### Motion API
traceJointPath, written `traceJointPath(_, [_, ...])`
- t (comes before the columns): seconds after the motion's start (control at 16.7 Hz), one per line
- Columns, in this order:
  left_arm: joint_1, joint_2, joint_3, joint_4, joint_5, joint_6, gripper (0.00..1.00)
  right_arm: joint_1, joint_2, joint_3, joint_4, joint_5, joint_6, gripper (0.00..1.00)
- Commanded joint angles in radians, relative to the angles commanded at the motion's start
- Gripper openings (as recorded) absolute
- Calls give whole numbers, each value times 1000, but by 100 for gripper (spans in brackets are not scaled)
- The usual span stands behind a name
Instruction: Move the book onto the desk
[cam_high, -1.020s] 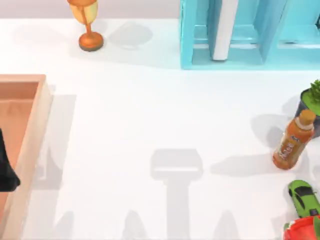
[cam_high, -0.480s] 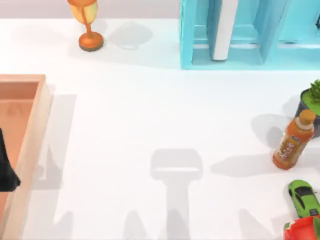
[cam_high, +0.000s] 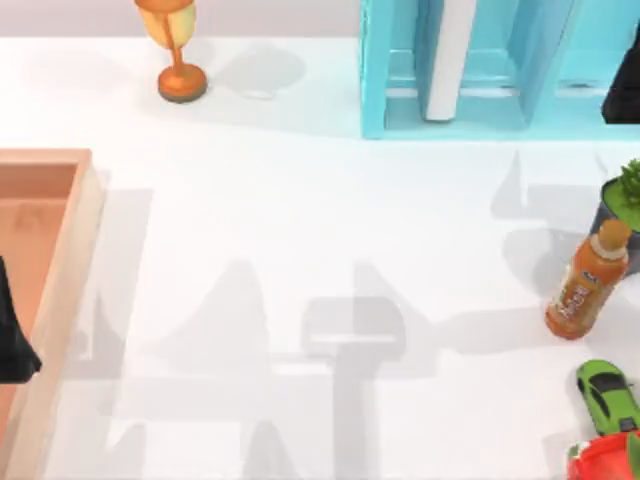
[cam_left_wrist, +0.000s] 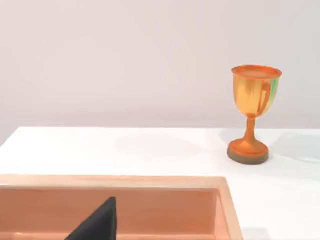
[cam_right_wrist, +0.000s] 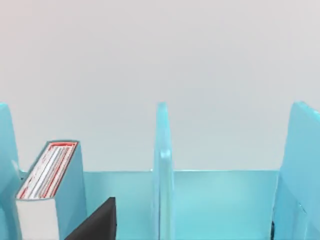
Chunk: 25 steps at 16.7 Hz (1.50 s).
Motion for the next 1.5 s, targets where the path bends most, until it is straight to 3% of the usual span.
traceJointPath(0.36, [0,0,0,0,0,0,100,148,713,274,348,159,7,100])
traceJointPath(0.66, [0,0,0,0,0,0,100,224,1059,433,553,247,14,100])
traceJointPath(1.08, [0,0,0,0,0,0,100,243,1146,479,613,271,17,100])
traceJointPath(1.5, [0,0,0,0,0,0,100,224,1191,600,538,253,17,100])
